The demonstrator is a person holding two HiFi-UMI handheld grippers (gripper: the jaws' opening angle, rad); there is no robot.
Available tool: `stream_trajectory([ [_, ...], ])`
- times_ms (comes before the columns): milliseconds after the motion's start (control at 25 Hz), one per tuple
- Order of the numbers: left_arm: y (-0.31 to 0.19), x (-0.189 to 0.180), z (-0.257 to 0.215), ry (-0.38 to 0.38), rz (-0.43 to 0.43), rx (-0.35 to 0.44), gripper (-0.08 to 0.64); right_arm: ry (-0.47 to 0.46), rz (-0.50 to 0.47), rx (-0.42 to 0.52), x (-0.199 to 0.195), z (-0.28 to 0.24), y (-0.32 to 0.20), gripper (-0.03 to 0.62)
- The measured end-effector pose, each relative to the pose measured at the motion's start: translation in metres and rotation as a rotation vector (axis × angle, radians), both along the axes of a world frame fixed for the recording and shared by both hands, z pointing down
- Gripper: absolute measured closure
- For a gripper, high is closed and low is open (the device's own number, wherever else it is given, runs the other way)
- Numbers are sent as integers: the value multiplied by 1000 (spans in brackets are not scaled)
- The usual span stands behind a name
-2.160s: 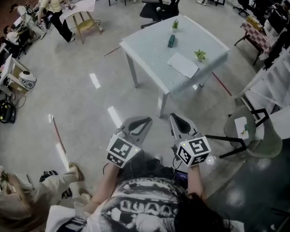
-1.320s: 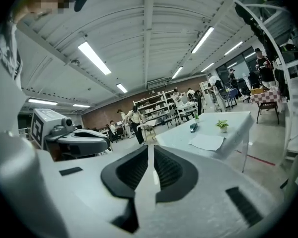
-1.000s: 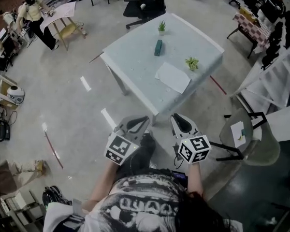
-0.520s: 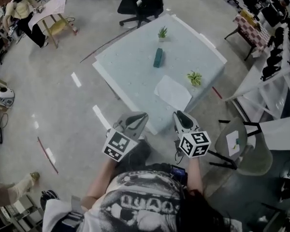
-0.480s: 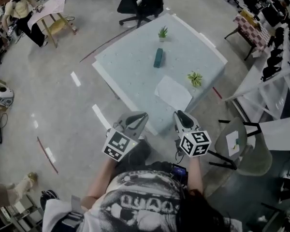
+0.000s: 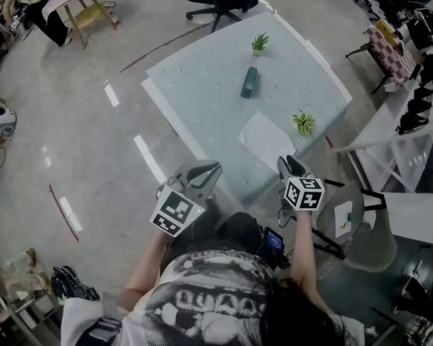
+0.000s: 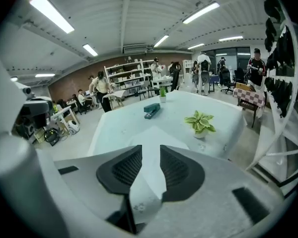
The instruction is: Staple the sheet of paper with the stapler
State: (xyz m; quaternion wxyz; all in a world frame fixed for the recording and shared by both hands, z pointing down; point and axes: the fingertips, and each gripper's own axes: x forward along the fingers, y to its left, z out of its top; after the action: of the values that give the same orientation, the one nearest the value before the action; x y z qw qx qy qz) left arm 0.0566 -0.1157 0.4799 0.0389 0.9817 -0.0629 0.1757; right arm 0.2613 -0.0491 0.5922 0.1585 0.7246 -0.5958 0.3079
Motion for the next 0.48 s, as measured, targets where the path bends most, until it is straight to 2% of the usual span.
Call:
stream_trajectory([
  [240,-6,-1,9,-41,-47,-14,553,57,-22,-144,62,42,-11,469],
  [480,-11,15,1,-71,-142,1,554,-6,-87,-272,93,81,-18,419],
])
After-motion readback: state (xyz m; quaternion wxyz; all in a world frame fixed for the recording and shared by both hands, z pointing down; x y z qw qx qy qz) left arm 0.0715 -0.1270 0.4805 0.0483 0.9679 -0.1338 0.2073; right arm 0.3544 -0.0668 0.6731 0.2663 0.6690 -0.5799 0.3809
